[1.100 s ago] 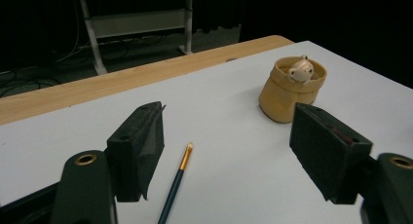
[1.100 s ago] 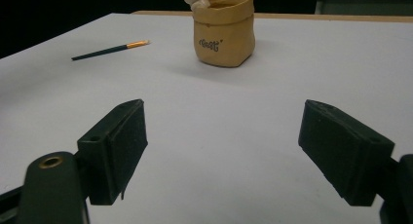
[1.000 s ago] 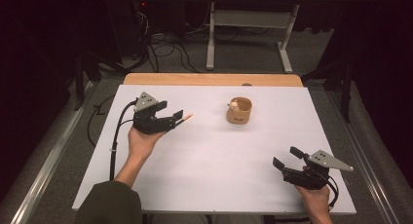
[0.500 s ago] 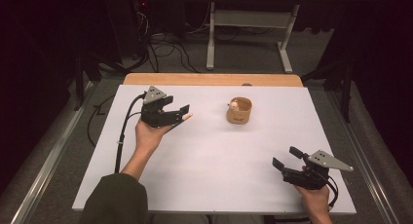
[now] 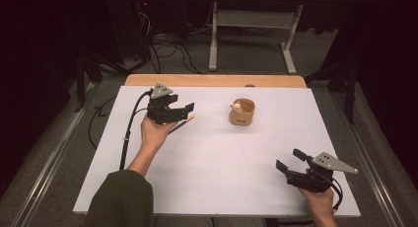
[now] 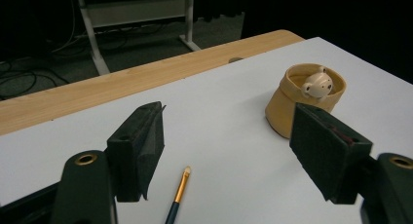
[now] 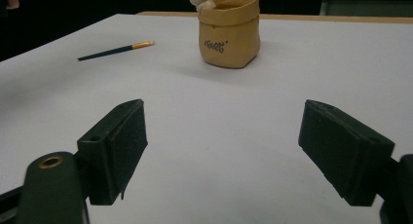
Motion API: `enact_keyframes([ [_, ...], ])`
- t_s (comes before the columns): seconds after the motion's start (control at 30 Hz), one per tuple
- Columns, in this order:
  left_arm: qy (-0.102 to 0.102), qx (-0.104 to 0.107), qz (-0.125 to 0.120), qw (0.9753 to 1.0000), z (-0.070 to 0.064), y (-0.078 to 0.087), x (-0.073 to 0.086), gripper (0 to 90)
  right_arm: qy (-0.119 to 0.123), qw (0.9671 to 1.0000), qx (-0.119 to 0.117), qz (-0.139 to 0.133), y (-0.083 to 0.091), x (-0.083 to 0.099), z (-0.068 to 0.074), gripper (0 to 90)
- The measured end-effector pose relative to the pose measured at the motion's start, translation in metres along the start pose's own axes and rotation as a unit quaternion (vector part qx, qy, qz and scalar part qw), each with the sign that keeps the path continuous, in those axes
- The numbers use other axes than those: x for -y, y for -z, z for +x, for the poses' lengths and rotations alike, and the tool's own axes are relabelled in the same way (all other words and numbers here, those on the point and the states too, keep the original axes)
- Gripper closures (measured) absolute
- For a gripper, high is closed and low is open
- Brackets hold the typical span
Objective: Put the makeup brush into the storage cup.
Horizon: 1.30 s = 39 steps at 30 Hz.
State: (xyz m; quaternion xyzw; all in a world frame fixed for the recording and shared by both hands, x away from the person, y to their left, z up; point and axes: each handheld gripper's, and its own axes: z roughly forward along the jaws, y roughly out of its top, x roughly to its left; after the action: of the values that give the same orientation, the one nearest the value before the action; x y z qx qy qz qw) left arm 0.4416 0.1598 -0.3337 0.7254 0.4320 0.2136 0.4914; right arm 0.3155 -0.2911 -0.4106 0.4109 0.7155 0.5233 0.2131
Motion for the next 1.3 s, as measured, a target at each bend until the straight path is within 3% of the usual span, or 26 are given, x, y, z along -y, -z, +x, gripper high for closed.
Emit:
enact_keyframes([
  [0.27, -0.006, -0.019, 0.021, 0.9996, 0.007, -0.001, -0.001, 29.3, 0.006, 1.0, -0.001, 0.002, -0.001, 0.0, 0.002, 19.3],
  [0.43, -0.006, -0.013, 0.043, 0.999, 0.009, -0.005, -0.001, 30.3, -0.002, 1.0, 0.001, 0.001, 0.0, 0.0, 0.001, 19.3],
  [0.6, -0.036, -0.032, 0.079, 0.9958, 0.006, -0.007, -0.004, 32.9, 0.003, 1.0, -0.003, 0.001, -0.001, -0.001, 0.002, 19.3],
  [0.73, -0.044, -0.039, 0.101, 0.9931, 0.006, -0.009, -0.007, 32.8, 0.002, 1.0, -0.002, 0.005, -0.001, 0.0, 0.002, 19.2],
  [0.8, -0.054, -0.044, 0.126, 0.9896, 0.005, -0.012, -0.009, 33.2, -0.001, 1.0, -0.002, 0.002, -0.001, 0.0, 0.001, 19.3],
  [0.93, -0.067, -0.045, 0.156, 0.9845, 0.004, -0.017, -0.011, 35.0, 0.004, 1.0, -0.005, 0.001, -0.001, 0.0, 0.002, 19.3],
  [1.1, -0.079, -0.051, 0.196, 0.9761, 0.004, -0.024, -0.014, 36.2, 0.002, 1.0, -0.004, 0.004, -0.001, 0.0, 0.002, 19.3],
  [1.13, -0.079, -0.051, 0.196, 0.9761, 0.004, -0.024, -0.014, 36.5, 0.002, 1.0, -0.004, 0.004, -0.001, 0.0, 0.002, 19.3],
  [1.2, -0.079, -0.049, 0.223, 0.9704, 0.005, -0.029, -0.016, 37.2, -0.001, 1.0, -0.004, 0.001, 0.0, 0.0, 0.001, 19.3],
  [1.23, -0.079, -0.049, 0.223, 0.9704, 0.005, -0.029, -0.016, 37.3, -0.001, 1.0, -0.004, 0.001, 0.0, 0.0, 0.001, 19.3],
  [1.27, -0.085, -0.052, 0.239, 0.9659, 0.004, -0.031, -0.016, 37.4, 0.001, 1.0, -0.004, 0.002, -0.001, 0.0, 0.001, 19.3],
  [1.3, -0.085, -0.052, 0.239, 0.9659, 0.004, -0.031, -0.016, 37.4, 0.002, 1.0, -0.005, 0.002, -0.001, 0.0, 0.002, 19.3],
])
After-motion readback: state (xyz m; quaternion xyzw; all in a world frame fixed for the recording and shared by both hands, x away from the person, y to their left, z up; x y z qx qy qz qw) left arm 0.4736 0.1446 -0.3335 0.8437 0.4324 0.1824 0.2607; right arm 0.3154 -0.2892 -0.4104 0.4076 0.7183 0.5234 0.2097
